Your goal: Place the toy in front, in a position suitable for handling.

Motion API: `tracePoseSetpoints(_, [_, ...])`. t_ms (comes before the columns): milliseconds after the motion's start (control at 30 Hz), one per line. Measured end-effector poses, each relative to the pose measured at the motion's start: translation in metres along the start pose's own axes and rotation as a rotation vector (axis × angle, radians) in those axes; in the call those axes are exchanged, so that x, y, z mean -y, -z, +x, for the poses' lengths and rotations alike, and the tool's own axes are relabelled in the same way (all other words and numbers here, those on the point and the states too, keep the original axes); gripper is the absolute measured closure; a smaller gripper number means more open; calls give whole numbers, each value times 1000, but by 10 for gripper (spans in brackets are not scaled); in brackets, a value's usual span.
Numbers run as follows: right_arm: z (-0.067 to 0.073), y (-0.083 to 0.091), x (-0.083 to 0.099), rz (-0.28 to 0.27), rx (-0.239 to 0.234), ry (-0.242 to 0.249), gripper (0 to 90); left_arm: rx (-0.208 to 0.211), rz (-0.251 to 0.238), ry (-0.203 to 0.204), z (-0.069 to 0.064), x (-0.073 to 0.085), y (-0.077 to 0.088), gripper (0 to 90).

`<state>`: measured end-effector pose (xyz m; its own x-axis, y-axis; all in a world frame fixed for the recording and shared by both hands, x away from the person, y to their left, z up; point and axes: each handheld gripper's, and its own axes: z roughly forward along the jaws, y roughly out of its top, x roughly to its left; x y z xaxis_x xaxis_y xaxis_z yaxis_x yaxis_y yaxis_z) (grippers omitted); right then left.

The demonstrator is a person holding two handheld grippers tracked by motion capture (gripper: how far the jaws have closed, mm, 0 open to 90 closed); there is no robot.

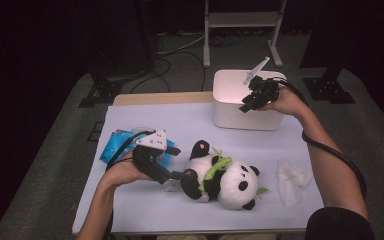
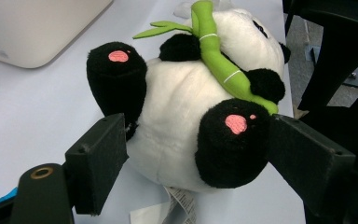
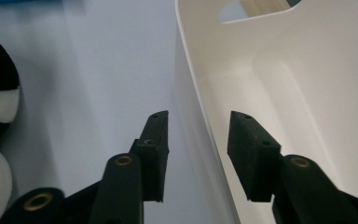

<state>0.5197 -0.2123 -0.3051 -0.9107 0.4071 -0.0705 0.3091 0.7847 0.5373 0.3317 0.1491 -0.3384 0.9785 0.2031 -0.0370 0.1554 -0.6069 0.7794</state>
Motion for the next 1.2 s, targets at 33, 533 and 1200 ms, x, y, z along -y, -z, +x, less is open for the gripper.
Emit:
tracePoseSetpoints(33, [0,-1,0,4,5,3,592,0,1,1,0,0,0,194])
tracePoseSetpoints(533, [-4,-14,-4,22,-12,-10,798,-2,4,3,0,1,1,185])
tracePoseSetpoints(1200, [17,-15,-9,5,-134,41,864,3,5,9,0,1,-2,181])
